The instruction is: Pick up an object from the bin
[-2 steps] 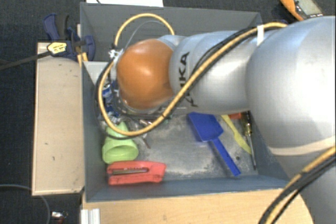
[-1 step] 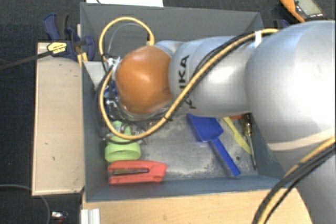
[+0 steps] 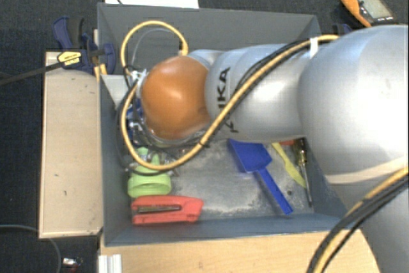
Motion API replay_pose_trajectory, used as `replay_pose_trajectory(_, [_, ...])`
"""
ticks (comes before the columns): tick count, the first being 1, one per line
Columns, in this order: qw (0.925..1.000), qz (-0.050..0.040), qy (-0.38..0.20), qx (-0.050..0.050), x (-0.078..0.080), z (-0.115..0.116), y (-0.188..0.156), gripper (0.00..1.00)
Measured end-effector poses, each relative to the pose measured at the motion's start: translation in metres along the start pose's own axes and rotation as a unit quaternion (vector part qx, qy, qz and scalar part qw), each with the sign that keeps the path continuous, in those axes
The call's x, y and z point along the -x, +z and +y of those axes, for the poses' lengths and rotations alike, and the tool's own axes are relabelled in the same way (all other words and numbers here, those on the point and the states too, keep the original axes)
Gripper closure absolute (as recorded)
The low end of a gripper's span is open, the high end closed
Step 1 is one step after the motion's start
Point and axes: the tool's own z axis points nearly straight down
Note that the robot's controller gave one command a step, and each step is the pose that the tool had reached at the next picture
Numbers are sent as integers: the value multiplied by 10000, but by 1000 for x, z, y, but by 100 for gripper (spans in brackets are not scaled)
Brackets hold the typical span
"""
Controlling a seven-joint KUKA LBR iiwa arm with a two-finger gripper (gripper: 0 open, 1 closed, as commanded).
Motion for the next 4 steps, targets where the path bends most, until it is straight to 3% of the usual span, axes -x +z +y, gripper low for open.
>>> replay_pose_trajectory(2, [10000, -39, 50, -10, 1, 0, -10, 100])
replay_pose_trajectory(4, [9999, -48, 88, -7, 2, -1, -52, 100])
